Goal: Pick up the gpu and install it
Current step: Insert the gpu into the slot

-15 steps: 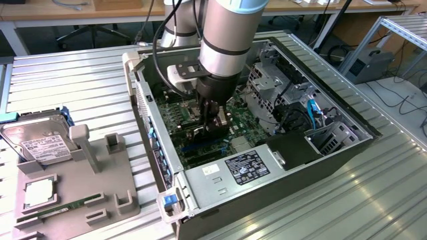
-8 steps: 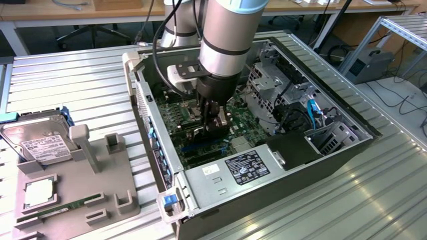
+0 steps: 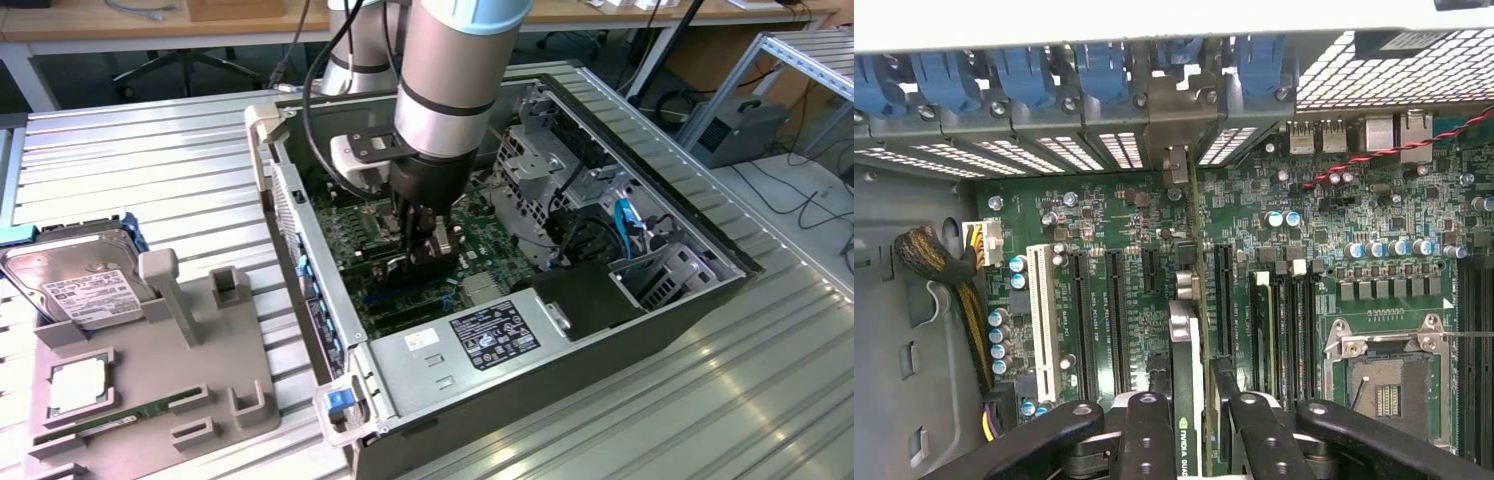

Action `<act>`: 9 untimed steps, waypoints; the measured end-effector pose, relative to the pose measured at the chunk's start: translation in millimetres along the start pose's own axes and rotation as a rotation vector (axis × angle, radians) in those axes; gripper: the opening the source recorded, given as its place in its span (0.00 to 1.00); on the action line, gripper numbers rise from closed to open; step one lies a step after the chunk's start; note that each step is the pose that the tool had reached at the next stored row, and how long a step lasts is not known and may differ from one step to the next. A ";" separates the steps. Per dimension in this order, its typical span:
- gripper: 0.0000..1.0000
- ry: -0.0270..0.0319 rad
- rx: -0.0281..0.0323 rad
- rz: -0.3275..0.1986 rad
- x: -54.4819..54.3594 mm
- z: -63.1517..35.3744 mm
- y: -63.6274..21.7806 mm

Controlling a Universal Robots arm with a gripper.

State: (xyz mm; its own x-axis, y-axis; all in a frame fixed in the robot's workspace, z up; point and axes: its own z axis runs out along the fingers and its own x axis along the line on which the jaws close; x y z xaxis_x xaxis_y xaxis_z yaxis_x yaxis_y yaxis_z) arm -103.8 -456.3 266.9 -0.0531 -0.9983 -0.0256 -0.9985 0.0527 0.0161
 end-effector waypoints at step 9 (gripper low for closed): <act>0.27 -0.0001 0.0000 0.000 0.0 0.0 0.0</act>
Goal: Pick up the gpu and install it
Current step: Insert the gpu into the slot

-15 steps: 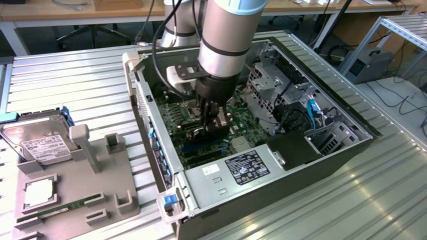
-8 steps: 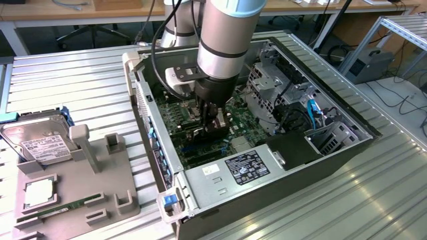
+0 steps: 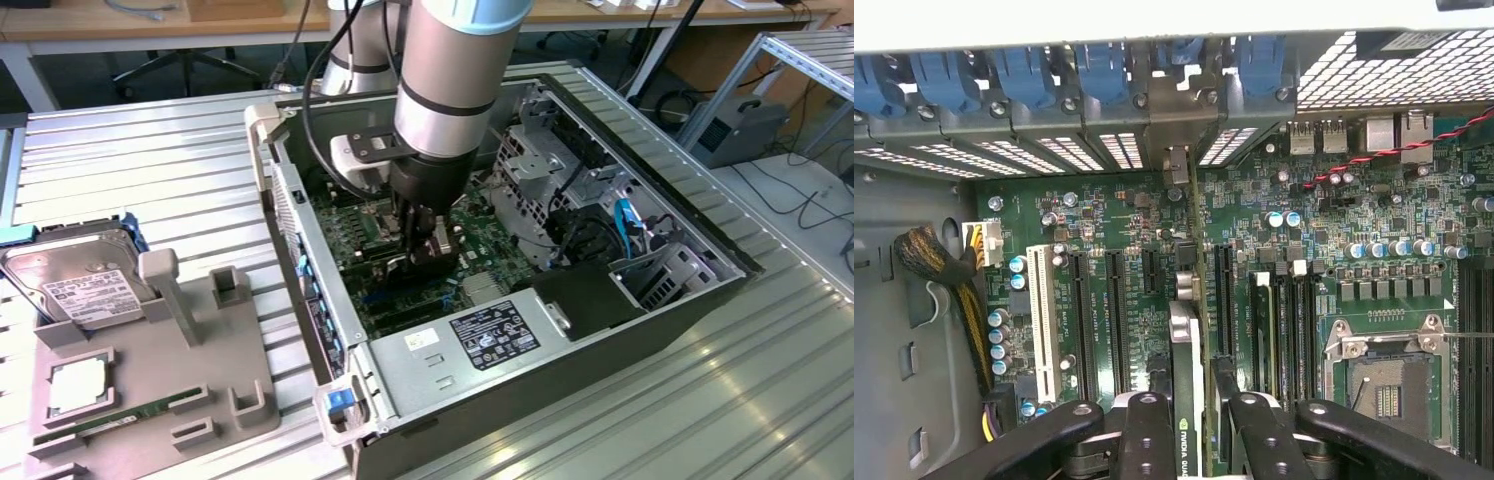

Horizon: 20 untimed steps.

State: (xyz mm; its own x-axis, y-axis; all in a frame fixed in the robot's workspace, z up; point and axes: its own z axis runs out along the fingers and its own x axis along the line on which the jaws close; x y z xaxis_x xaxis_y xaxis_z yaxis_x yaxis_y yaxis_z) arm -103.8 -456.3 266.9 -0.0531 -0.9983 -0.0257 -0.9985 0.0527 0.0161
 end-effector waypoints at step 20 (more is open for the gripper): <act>0.27 -0.0084 0.0106 -0.001 0.7 -2.1 3.5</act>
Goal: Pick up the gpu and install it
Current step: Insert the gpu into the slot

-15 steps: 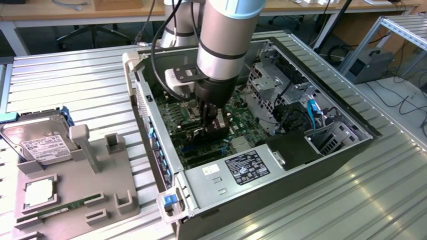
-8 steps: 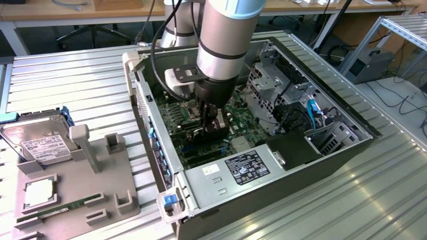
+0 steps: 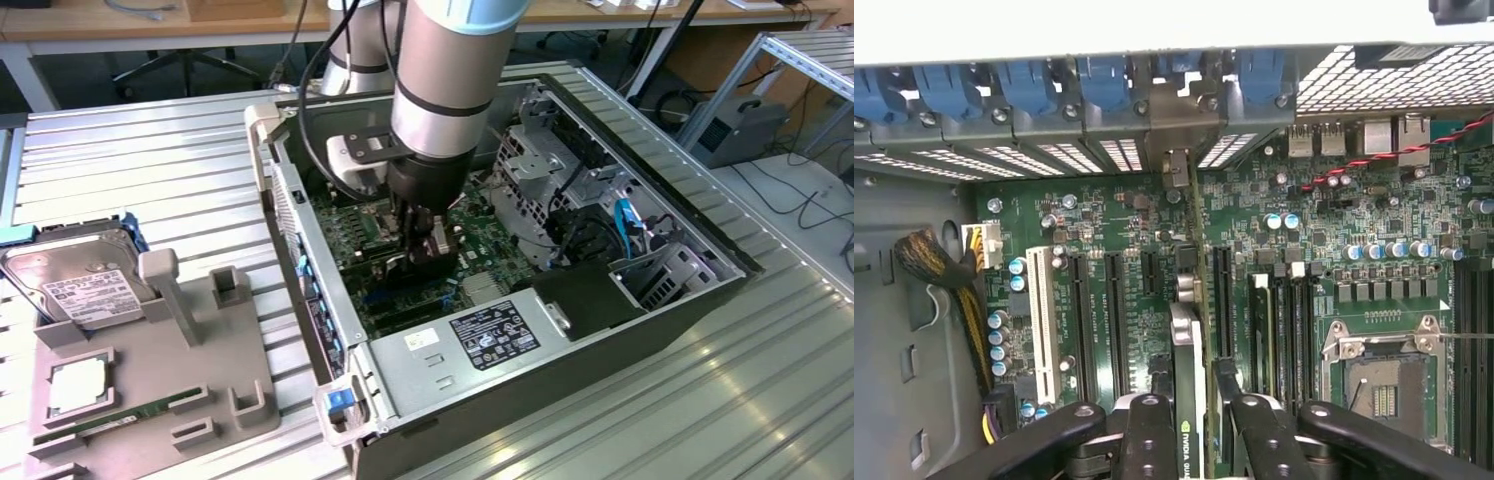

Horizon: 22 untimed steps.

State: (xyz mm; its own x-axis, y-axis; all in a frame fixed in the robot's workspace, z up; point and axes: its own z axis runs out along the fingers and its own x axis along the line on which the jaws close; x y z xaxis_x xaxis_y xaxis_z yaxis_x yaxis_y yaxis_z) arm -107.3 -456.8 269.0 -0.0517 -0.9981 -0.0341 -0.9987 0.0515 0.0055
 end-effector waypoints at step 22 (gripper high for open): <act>0.27 -0.0034 0.0045 -0.004 0.2 3.1 2.3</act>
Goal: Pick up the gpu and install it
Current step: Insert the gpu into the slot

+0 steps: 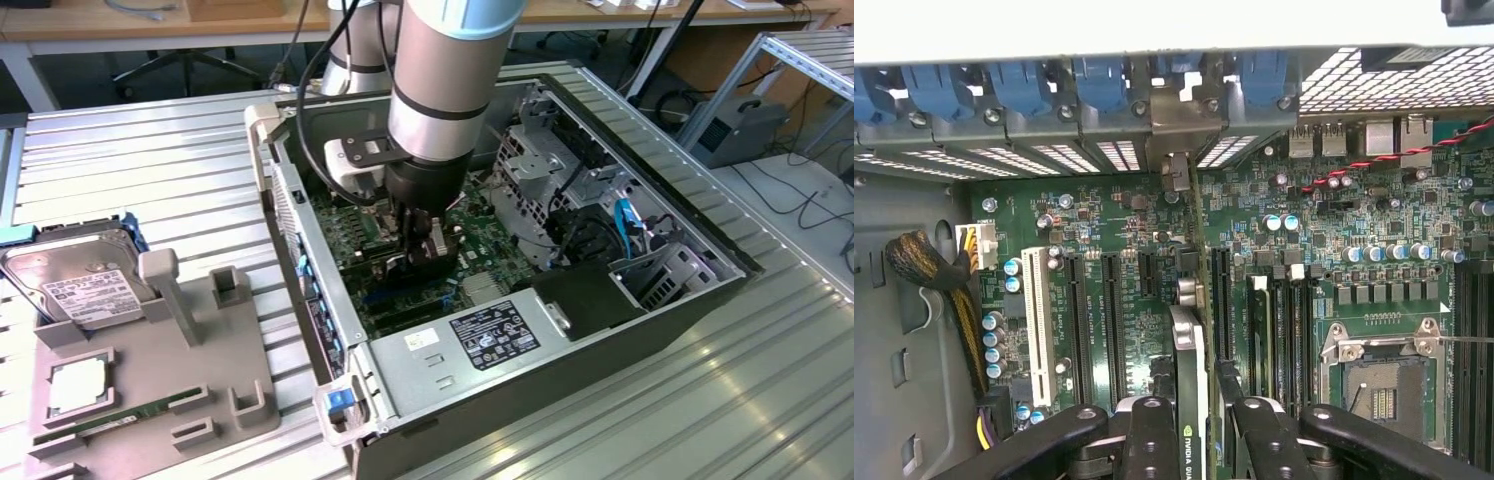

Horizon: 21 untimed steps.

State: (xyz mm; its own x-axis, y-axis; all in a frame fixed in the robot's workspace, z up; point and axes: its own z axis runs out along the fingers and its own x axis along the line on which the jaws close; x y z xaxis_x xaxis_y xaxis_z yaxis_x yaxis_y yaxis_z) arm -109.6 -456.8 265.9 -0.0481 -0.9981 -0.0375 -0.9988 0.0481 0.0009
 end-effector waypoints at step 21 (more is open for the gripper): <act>0.27 -0.0001 0.0007 0.000 0.5 -1.5 0.7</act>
State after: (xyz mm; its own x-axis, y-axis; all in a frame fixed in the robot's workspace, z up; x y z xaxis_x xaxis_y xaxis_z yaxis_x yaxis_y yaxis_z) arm -110.3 -457.3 267.3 -0.0480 -0.9981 -0.0377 -0.9988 0.0481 0.0002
